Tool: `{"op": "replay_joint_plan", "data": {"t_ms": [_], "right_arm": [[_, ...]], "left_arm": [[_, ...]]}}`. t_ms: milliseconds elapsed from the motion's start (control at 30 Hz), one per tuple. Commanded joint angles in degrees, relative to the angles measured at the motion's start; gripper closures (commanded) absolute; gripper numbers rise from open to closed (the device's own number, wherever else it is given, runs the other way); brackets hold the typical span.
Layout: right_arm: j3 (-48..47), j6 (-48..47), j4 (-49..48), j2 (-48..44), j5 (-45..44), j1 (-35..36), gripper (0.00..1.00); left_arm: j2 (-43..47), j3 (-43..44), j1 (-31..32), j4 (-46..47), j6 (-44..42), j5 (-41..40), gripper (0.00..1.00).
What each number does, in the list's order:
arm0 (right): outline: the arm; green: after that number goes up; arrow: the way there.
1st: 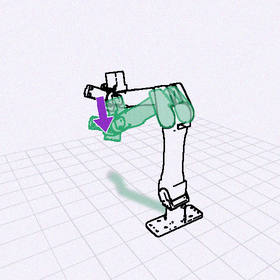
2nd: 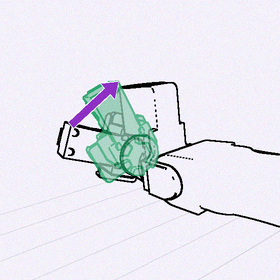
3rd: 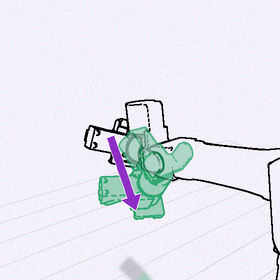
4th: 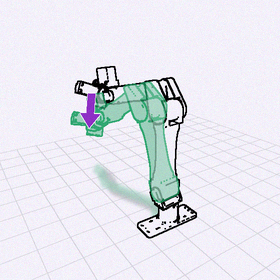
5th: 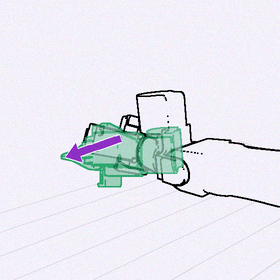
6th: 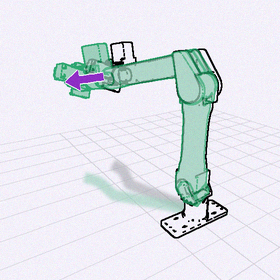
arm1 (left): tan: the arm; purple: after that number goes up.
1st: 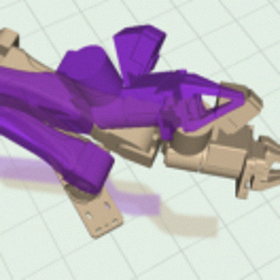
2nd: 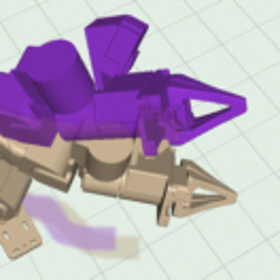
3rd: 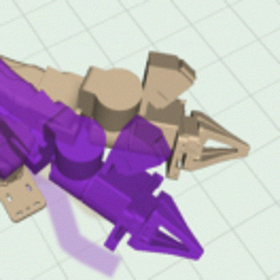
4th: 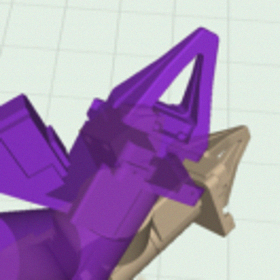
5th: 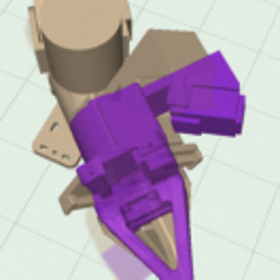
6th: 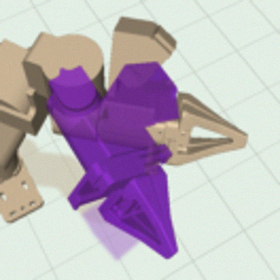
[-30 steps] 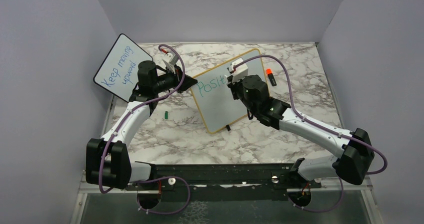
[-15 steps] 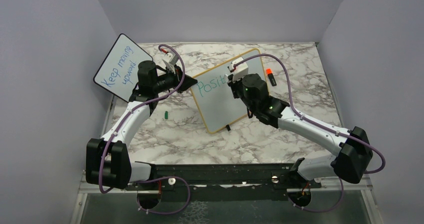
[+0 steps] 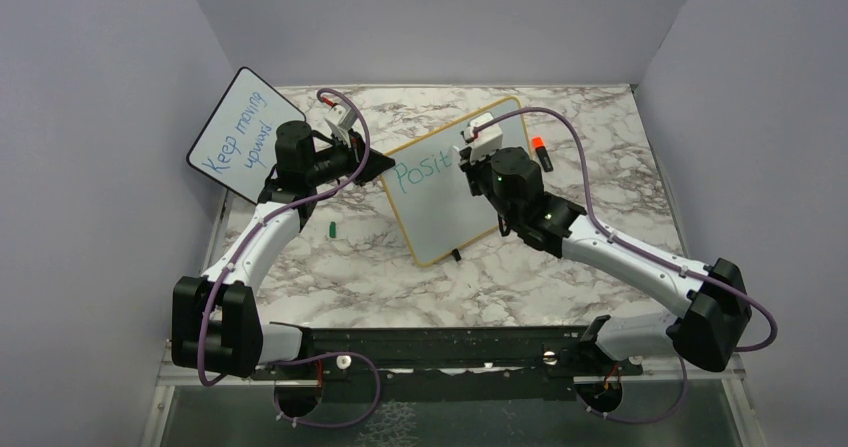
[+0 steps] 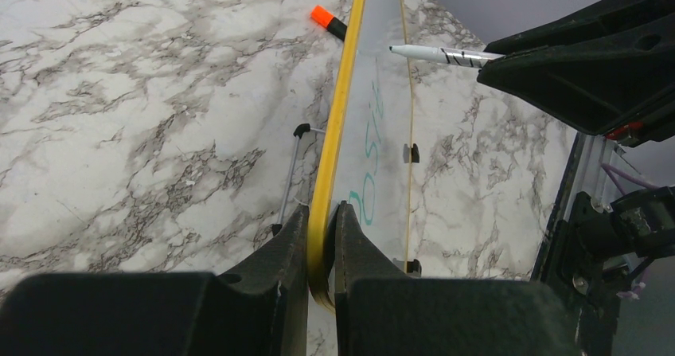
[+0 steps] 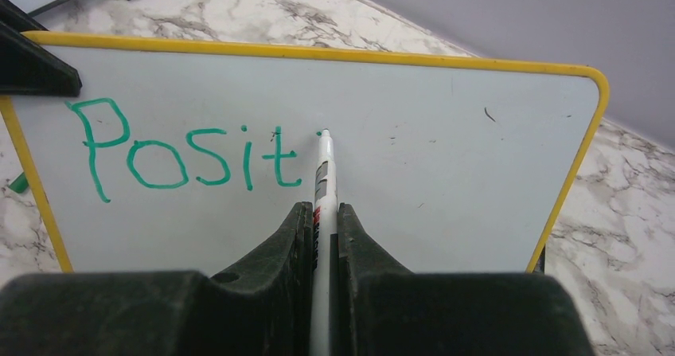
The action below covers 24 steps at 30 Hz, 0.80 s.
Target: Write a sentence on the whiteboard
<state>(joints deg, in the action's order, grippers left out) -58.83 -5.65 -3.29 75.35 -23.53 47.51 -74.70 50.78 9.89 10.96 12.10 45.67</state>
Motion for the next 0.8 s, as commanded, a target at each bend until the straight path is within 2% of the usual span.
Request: {"op": "replay_joint_plan", "data": {"t_ms": [0,767], "right_arm": [[1.03,0.14,1.58,-2.19,0.31,-0.36,1.00],[1.47,0.73,-0.47,2.04,0.85,-0.40,1.00]], "left_arm": [[-1.56,-1.04,1.01,-6.22,-4.53,-2.10,1.00],[-1.54,-1.13,1.01,-5.93,-4.36,-1.81,1.00]]}}
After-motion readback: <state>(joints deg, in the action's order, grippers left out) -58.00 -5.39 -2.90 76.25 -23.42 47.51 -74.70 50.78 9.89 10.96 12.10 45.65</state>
